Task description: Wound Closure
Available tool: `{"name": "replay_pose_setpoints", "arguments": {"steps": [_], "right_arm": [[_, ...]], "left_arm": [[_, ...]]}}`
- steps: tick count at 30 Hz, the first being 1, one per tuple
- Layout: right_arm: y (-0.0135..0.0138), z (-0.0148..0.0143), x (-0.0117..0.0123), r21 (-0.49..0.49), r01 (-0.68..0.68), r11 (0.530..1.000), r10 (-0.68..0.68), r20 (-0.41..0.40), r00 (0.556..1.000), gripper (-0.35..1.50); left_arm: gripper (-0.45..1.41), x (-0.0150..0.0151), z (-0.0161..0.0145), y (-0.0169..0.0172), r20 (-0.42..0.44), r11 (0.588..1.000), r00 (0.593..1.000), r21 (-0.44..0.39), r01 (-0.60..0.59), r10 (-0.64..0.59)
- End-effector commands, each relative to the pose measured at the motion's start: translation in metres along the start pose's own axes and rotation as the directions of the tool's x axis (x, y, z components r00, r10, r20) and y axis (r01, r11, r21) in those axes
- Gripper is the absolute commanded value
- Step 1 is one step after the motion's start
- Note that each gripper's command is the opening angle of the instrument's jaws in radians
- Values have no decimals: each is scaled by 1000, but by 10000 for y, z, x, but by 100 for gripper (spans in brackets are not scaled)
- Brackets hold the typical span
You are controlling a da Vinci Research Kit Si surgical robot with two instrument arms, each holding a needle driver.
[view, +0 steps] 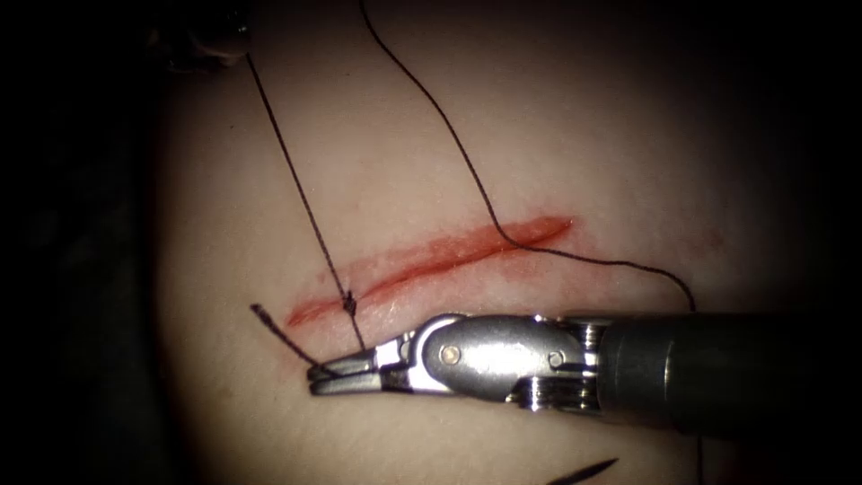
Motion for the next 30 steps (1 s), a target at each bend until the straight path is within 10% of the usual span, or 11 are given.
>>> {"name": "replay_pose_setpoints", "arguments": {"steps": [1, 30], "right_arm": [[-2, 11, -5, 8, -16, 1000, 16, 4, 1000, -35], [-22, 8, -19, 76, -104, 992, 99, 62, 993, -35]], "left_arm": [[-45, 4, 4, 3, -1, 1000, 1000, 1, 2, -2], [-45, 11, 5, 3, 12, 1000, 1000, 6, 18, -18]]}}
